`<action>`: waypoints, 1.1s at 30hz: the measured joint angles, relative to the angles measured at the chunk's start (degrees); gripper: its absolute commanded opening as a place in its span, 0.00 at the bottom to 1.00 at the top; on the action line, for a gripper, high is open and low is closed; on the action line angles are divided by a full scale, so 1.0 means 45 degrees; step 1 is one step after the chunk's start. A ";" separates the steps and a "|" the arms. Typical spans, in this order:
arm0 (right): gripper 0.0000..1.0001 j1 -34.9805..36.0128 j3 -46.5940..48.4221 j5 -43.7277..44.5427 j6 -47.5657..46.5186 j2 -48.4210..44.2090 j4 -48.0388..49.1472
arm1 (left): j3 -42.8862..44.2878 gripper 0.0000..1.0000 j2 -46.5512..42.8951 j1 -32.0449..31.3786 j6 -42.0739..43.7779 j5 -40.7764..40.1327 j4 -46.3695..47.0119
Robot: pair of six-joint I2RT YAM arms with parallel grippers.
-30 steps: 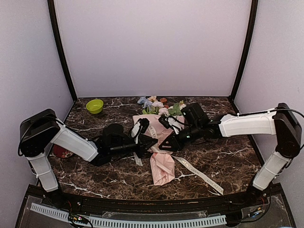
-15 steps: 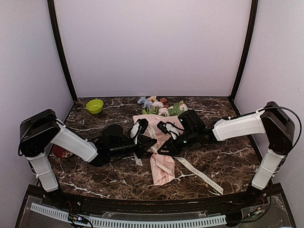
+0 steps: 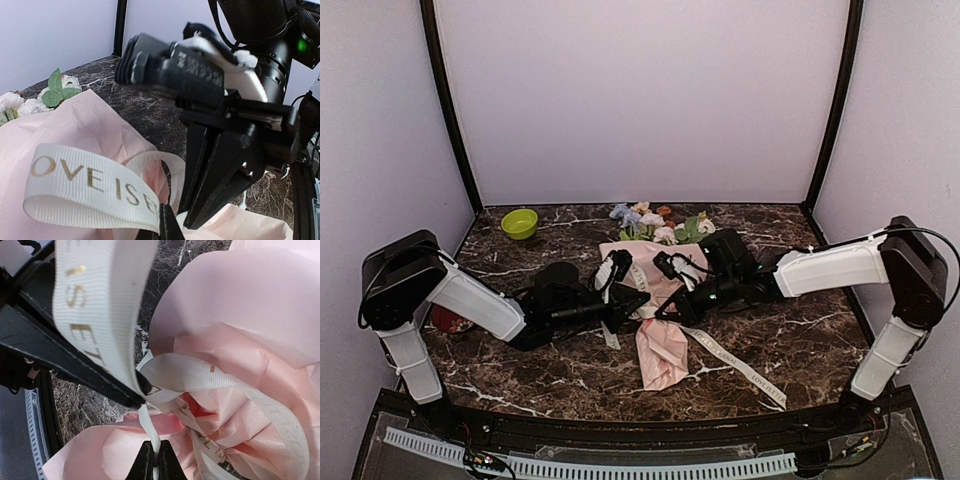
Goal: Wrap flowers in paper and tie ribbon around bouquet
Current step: Cross the half-tied ribbon over the folded bouquet.
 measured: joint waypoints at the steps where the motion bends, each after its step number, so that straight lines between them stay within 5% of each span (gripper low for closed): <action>1: 0.06 0.0000 -0.0029 0.0000 0.0024 -0.0165 0.0005 | 0.0000 0.00 0.0000 0.0000 0.0000 -0.0010 0.0000; 22: 0.03 -0.1015 -0.1773 0.1447 0.1588 -0.2336 -0.1205 | -0.0204 0.00 0.0000 0.0000 -0.0010 -0.0097 -0.0005; 26: 0.13 -0.1302 -0.1817 0.1520 0.1977 -0.2278 -0.1229 | -0.0228 0.00 0.0000 0.0000 -0.0010 -0.0097 -0.0005; 29: 0.35 -0.1447 -0.1817 0.1525 0.2098 -0.2137 -0.1229 | -0.0238 0.00 0.0000 0.0000 -0.0010 -0.0097 -0.0005; 33: 0.48 -0.1472 -0.1690 0.1433 0.1991 -0.1914 -0.1467 | -0.0238 0.00 0.0000 0.0000 -0.0010 -0.0078 0.0000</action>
